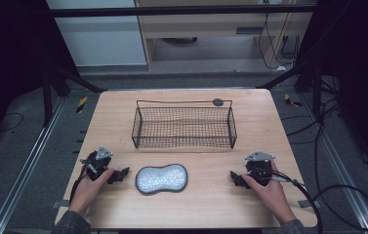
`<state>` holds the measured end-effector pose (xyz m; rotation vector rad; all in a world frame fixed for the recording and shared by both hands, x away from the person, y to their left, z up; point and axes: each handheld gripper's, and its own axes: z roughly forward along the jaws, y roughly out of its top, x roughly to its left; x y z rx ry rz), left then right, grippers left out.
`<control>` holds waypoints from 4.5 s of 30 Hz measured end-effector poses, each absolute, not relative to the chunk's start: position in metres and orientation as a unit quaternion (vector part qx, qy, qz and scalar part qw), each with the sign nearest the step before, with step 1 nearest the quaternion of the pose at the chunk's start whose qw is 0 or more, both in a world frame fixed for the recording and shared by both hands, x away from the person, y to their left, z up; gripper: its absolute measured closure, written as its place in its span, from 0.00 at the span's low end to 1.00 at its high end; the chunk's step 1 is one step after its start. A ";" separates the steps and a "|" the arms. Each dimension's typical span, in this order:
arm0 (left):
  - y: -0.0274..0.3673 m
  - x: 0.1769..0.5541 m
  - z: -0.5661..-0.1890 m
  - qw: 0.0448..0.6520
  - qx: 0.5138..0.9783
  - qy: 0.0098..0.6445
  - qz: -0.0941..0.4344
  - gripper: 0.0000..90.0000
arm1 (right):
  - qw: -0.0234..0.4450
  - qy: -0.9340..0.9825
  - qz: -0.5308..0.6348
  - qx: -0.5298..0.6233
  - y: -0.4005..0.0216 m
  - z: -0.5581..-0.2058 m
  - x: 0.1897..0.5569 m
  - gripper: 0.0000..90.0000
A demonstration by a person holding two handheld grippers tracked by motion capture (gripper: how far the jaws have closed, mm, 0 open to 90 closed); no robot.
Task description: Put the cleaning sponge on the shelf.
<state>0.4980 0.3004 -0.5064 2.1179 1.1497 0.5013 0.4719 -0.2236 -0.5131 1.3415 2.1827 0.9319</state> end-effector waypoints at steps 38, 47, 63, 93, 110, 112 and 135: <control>0.222 0.467 -0.429 0.267 0.913 0.250 0.178 0.05 | 0.206 0.785 0.334 0.480 -0.224 -0.513 0.472 0.00; 0.195 0.478 -0.433 0.242 0.938 0.200 0.149 0.06 | 0.206 0.785 0.334 0.479 -0.224 -0.513 0.472 0.00; 0.171 0.484 -0.440 0.224 0.954 0.157 0.120 0.06 | 0.206 0.785 0.334 0.479 -0.224 -0.513 0.472 0.00; 0.147 0.494 -0.447 0.189 0.971 0.103 0.099 0.05 | 0.205 0.785 0.335 0.479 -0.224 -0.513 0.472 0.00; 0.137 0.495 -0.462 0.152 0.984 0.073 0.064 0.05 | 0.205 0.785 0.335 0.479 -0.224 -0.513 0.472 0.00; 0.137 0.496 -0.462 0.150 0.984 0.071 0.064 0.05 | 0.205 0.785 0.335 0.479 -0.224 -0.513 0.472 0.00; 0.133 0.506 -0.473 0.125 0.989 0.065 0.043 0.03 | 0.205 0.785 0.335 0.478 -0.224 -0.513 0.472 0.00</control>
